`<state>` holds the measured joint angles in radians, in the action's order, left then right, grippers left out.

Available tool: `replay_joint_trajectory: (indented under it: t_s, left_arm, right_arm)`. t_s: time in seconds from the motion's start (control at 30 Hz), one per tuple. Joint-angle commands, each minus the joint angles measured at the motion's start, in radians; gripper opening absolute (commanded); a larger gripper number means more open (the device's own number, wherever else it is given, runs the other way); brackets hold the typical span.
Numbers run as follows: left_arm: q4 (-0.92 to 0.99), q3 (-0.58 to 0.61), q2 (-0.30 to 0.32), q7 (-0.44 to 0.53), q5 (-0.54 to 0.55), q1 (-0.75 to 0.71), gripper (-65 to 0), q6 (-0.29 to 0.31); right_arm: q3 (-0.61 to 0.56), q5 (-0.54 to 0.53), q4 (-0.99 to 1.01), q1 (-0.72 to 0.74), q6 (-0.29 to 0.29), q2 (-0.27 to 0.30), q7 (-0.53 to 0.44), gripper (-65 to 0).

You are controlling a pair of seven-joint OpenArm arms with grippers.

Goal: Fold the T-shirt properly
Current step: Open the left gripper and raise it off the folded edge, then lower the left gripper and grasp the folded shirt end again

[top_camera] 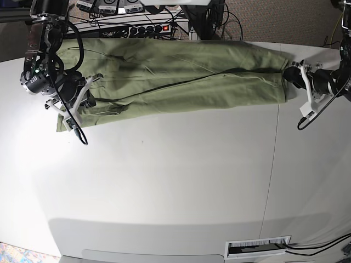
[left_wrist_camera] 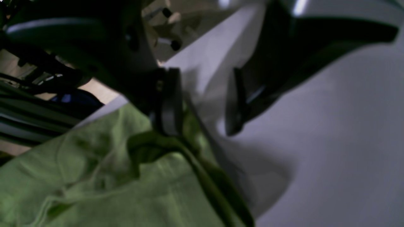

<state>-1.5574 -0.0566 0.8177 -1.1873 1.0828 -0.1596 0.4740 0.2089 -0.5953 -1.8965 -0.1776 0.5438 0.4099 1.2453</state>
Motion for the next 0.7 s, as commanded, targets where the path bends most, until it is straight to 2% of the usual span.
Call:
replay_joint_trajectory:
  t_s: [0.0,0.23,0.4,0.5,0.67]
  left_arm:
    - [-0.011,-0.023,0.024,0.009,0.015,0.013,-45.1,-0.006]
    - [-0.011,-0.148,0.024,0.041,0.027,0.013,-46.3,-0.042]
    - [-0.011,-0.270,0.012,0.043,0.103,0.009,-46.3,-0.042]
    - [-0.011,-0.309,-0.013,0.076,0.112,-0.004,-46.1,-0.042]
    - [-0.011,-0.311,-0.072,0.098,0.106,-0.035,-46.1,-0.055]
  right_arm:
    - [0.008,-0.006,-0.014,0.008,0.002,0.016,-0.014,-65.0]
    - [0.008,-0.006,-0.014,0.008,0.001,0.016,-0.015,-65.0]
    - [0.008,-0.006,-0.014,0.008,0.002,0.016,-0.018,-65.0]
    - [0.008,-0.006,-0.014,0.008,0.001,0.016,-0.018,-65.0]
    - [0.008,-0.003,-0.014,0.008,0.002,0.016,-0.019,-65.0]
